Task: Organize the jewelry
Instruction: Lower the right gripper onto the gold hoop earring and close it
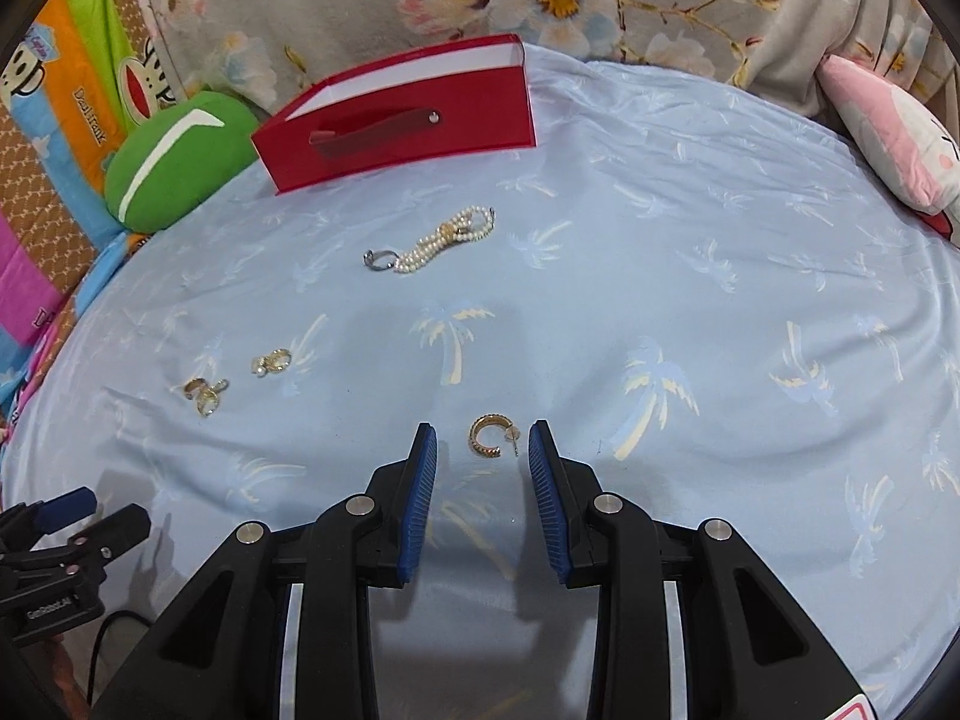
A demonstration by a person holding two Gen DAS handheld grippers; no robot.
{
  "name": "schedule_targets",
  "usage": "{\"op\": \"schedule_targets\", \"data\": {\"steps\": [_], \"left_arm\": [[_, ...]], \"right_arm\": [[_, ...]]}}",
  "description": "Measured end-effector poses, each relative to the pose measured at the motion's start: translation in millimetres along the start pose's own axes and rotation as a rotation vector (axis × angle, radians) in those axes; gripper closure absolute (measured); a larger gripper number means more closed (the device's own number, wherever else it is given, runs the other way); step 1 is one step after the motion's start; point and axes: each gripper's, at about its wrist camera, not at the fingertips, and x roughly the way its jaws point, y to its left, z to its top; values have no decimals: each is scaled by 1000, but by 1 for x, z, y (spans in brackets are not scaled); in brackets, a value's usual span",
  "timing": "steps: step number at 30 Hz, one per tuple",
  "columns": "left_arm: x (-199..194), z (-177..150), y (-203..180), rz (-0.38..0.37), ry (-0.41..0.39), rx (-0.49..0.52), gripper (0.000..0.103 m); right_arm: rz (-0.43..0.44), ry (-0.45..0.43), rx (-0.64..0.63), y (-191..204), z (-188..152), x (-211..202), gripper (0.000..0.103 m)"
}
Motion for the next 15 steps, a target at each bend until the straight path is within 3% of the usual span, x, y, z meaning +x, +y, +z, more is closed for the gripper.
{"op": "schedule_targets", "data": {"steps": [5, 15], "left_arm": [[1, 6, 2, 2, -3, -3, 21], [3, 45, 9, 35, -50, 21, 21]], "right_arm": [[-1, 24, 8, -1, 1, 7, 93], [1, 27, 27, -4, 3, 8, 103]]}}
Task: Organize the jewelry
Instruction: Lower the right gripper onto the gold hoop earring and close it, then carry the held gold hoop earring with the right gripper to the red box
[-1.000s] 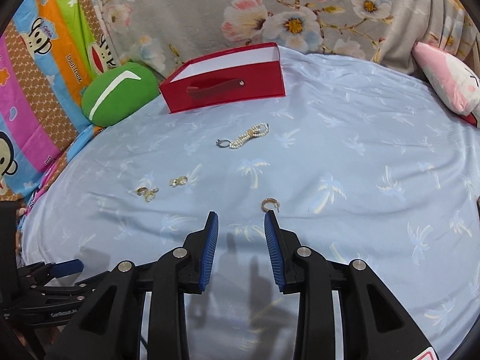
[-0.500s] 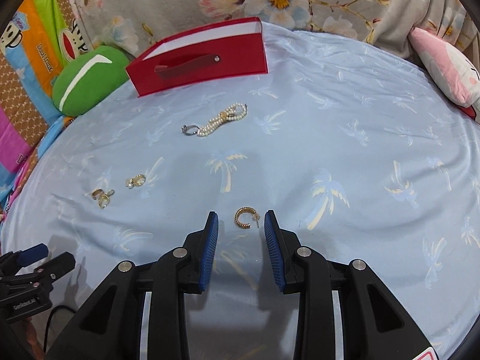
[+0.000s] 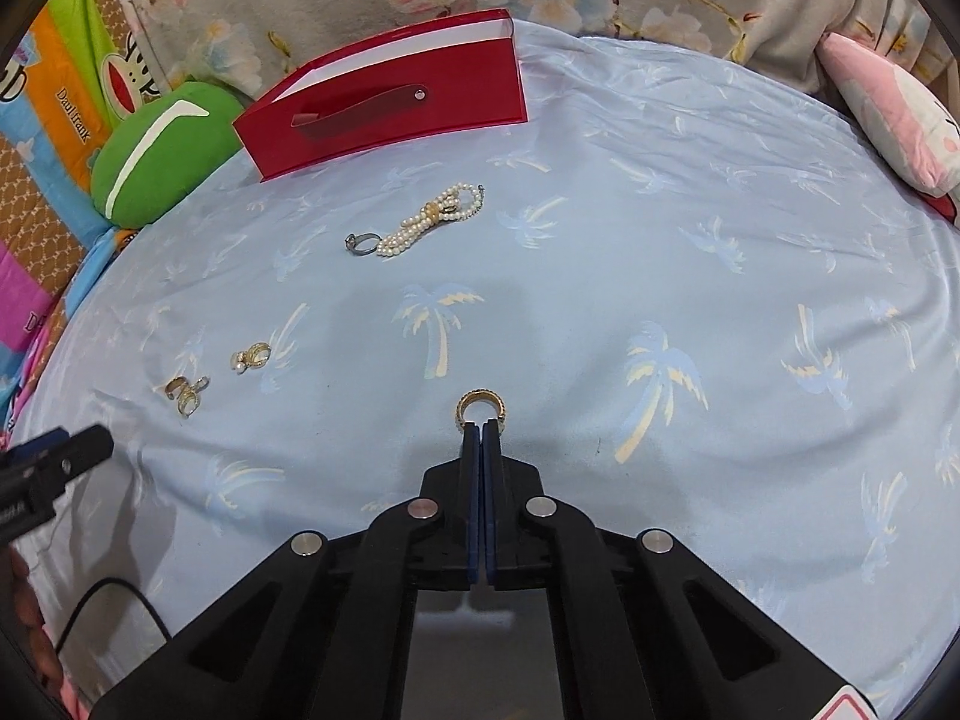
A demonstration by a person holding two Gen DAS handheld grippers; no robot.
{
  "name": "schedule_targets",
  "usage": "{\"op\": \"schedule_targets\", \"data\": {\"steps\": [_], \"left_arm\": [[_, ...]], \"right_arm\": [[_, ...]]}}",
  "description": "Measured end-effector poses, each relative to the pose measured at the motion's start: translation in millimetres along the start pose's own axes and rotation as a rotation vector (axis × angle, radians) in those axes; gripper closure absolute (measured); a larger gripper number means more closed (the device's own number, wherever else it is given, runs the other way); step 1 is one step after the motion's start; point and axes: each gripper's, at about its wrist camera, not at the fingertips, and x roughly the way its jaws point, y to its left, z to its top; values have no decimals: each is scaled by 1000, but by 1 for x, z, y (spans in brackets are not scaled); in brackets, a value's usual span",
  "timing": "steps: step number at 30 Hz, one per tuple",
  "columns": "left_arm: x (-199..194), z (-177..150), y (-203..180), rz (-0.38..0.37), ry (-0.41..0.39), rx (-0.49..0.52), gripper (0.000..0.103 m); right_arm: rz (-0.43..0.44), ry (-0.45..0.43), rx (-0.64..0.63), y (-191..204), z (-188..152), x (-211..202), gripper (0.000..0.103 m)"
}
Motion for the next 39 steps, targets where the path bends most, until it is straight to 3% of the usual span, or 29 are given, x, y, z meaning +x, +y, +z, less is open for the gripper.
{"op": "schedule_targets", "data": {"steps": [9, 10, 11, 13, 18, 23, 33, 39], "left_arm": [[15, 28, 4, 45, 3, 50, 21], [13, 31, 7, 52, -2, 50, 21], [12, 34, 8, 63, -5, 55, 21], [8, 40, 13, 85, -22, 54, 21], [8, 48, 19, 77, -25, 41, 21], [23, 35, 1, 36, 18, 77, 21], [44, 24, -18, 18, 56, 105, 22], [51, 21, -29, 12, 56, 121, 31]], "right_arm": [[6, -14, -22, 2, 0, -4, 99], [-3, -23, -25, 3, 1, -6, 90], [-11, -38, -27, 4, 2, -8, 72], [-39, -59, -34, 6, 5, -10, 59], [-48, -13, -38, 6, 11, 4, 63], [-71, -4, -46, 7, 10, 7, 87], [-56, -9, -30, 4, 9, 6, 87], [-51, -9, -26, 4, 10, 6, 87]]}}
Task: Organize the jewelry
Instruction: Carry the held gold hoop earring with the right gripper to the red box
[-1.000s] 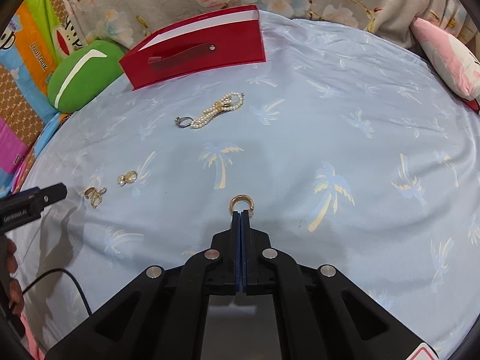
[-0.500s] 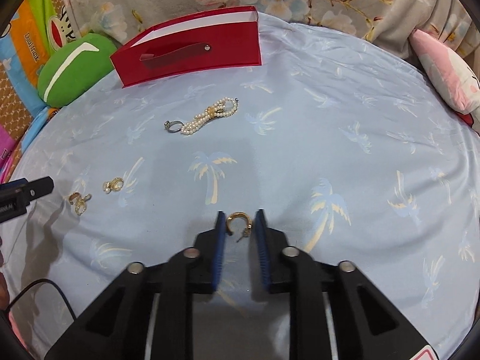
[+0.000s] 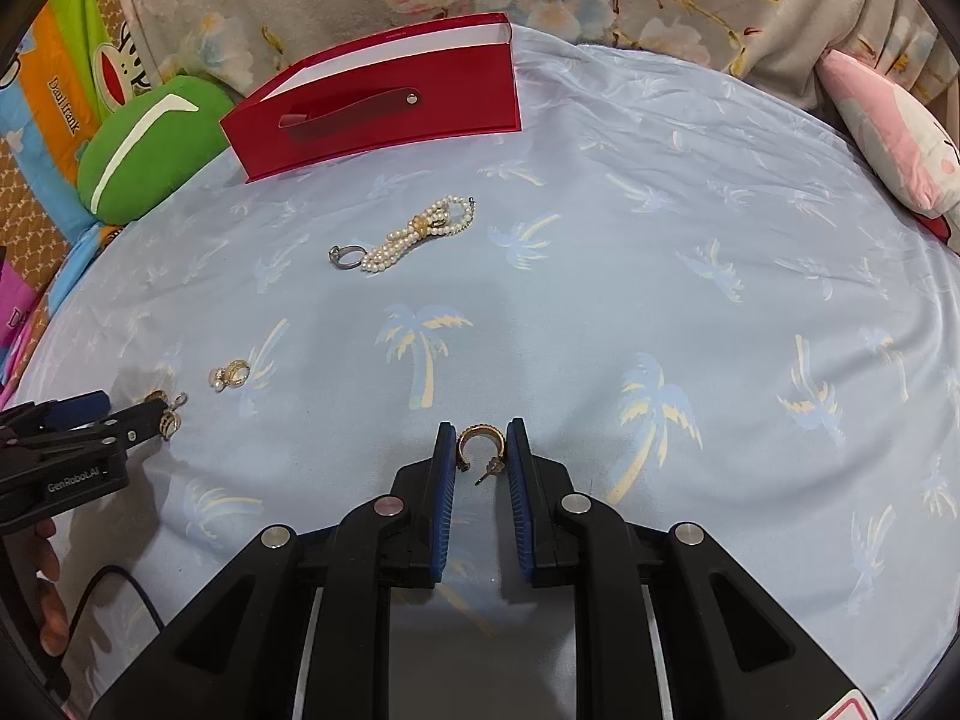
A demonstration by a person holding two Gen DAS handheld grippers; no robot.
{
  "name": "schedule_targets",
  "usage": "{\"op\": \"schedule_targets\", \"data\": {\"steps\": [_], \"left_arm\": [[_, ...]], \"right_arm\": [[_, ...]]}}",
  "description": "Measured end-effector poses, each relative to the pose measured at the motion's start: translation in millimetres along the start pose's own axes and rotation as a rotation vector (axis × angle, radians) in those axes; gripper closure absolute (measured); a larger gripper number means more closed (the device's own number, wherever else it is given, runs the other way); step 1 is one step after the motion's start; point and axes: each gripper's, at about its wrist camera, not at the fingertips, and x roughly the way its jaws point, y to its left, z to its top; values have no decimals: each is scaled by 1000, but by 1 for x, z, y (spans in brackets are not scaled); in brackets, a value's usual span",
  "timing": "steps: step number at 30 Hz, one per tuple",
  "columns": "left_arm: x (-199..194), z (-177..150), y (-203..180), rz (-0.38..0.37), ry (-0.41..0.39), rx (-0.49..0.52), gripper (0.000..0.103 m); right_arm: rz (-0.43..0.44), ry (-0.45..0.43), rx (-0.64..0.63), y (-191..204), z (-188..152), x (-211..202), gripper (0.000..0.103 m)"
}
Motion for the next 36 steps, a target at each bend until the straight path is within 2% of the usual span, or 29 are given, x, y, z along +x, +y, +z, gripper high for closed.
{"op": "schedule_targets", "data": {"steps": [4, 12, 13, 19, 27, 36], "left_arm": [[1, 3, -1, -30, -3, -8, 44], [-4, 1, -12, -72, -12, 7, 78], [-5, 1, -12, -78, -12, 4, 86], [-10, -2, -6, -134, -11, -28, 87], [-32, -2, 3, -161, -56, -54, 87], [-67, 21, 21, -160, -144, -76, 87]], "right_arm": [[1, 0, 1, 0, 0, 0, 87], [5, -1, 5, 0, 0, 0, 87], [5, -1, 5, 0, 0, 0, 87], [10, -2, 12, -1, 0, -1, 87], [27, -8, 31, -3, -1, -5, 87], [52, -101, 13, 0, 24, -40, 87]]}}
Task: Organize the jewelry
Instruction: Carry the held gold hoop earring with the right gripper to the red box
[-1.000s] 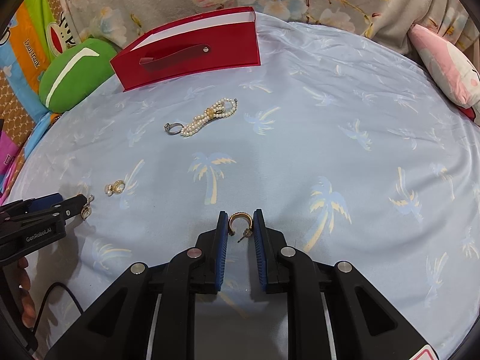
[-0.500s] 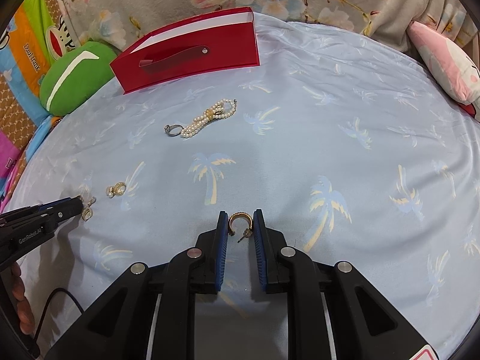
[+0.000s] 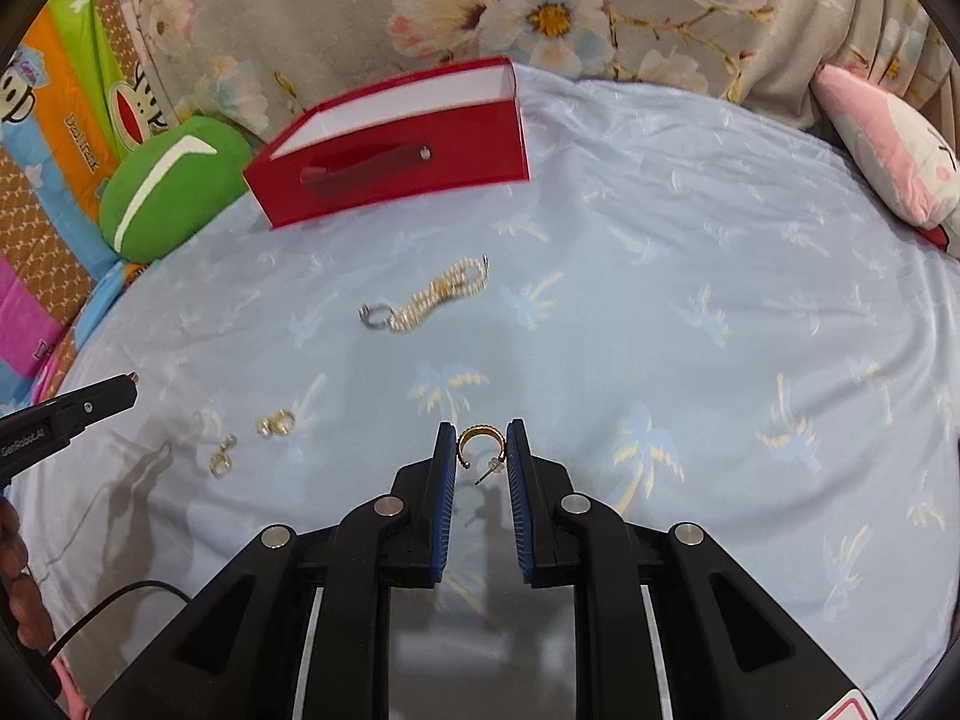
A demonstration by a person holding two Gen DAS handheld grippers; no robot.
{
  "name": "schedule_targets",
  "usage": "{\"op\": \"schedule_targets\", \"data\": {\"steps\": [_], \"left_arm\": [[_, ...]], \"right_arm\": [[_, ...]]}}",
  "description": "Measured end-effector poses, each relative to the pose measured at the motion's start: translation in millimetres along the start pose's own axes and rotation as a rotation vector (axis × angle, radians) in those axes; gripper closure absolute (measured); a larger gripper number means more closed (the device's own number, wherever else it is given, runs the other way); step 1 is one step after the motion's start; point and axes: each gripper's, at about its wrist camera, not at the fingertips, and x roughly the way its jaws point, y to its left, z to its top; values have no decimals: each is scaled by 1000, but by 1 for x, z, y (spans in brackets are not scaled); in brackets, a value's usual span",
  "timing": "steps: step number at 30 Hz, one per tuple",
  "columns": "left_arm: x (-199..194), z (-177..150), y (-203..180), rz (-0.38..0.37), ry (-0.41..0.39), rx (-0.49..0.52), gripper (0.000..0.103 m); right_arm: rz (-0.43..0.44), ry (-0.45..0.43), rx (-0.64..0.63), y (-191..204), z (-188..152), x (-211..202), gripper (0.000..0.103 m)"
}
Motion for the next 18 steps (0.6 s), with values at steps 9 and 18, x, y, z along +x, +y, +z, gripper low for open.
{"op": "schedule_targets", "data": {"steps": [9, 18], "left_arm": [[-19, 70, 10, 33, -121, 26, 87], [-6, 177, 10, 54, -226, 62, 86]], "right_arm": [[56, -142, -59, 11, 84, -23, 87], [103, -248, -112, 31, 201, 9, 87]]}}
